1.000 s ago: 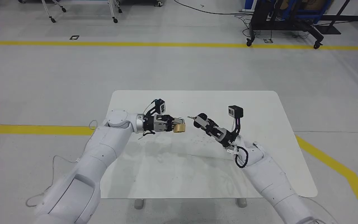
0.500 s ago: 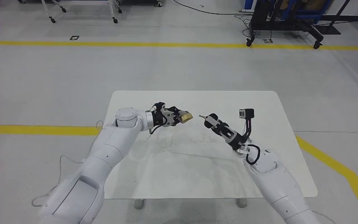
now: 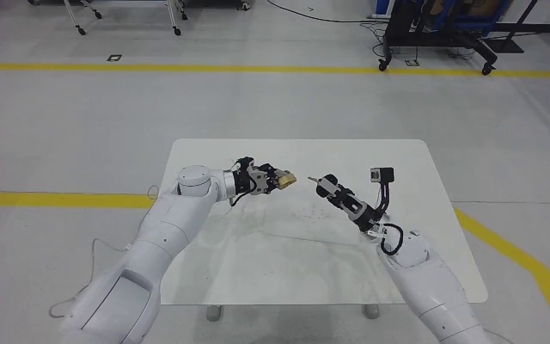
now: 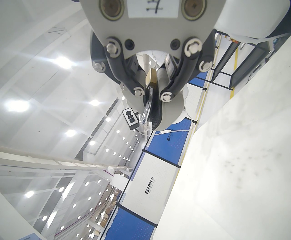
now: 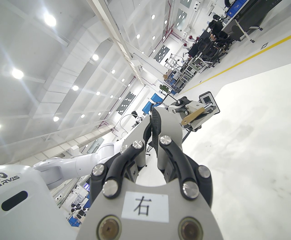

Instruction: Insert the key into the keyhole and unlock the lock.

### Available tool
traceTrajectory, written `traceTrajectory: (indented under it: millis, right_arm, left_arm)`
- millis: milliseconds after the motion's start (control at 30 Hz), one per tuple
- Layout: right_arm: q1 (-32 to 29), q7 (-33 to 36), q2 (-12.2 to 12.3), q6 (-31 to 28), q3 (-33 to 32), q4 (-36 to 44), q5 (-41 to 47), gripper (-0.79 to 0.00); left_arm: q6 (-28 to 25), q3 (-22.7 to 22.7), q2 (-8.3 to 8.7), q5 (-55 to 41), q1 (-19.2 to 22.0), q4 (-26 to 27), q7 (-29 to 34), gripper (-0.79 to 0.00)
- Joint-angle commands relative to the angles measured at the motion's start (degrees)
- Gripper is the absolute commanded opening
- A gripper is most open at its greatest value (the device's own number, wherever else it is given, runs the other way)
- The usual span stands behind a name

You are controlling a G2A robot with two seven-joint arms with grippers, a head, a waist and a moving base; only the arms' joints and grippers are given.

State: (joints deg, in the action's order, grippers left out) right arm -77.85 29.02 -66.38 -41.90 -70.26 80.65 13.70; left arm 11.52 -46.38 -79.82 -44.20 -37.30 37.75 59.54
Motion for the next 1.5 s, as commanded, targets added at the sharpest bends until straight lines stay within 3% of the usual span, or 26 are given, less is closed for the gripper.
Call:
traceTrajectory:
  millis: [0, 167, 367, 600, 1300, 1467]
  right_arm:
    - [0.0, 0.0, 0.0, 0.0, 0.0, 0.0, 0.0, -0.785]
    - [-1.7, -1.1, 0.1, 7.2, -0.4, 2.7, -0.2, -0.785]
    - [-8.9, -4.0, 0.5, 25.6, -2.1, 14.0, 5.5, -0.785]
    - [-15.4, -12.8, 0.4, 33.1, -2.9, 23.7, 4.8, -0.785]
    - [-15.3, -13.0, 0.4, 33.6, -2.4, 23.8, 4.1, -0.785]
    - [-15.4, -17.5, -0.1, 35.4, -0.3, 24.8, 0.1, -0.785]
  left_arm:
    - [0.0, 0.0, 0.0, 0.0, 0.0, 0.0, 0.0, -0.785]
    - [0.0, 0.0, 0.0, 0.0, 0.0, 0.0, 0.0, -0.785]
    - [0.0, 0.0, 0.0, 0.0, 0.0, 0.0, 0.0, -0.785]
    - [0.0, 0.0, 0.0, 0.0, 0.0, 0.0, 0.0, -0.785]
    - [0.0, 0.0, 0.0, 0.0, 0.0, 0.0, 0.0, -0.785]
    - [0.0, 0.0, 0.0, 0.0, 0.0, 0.0, 0.0, -0.785]
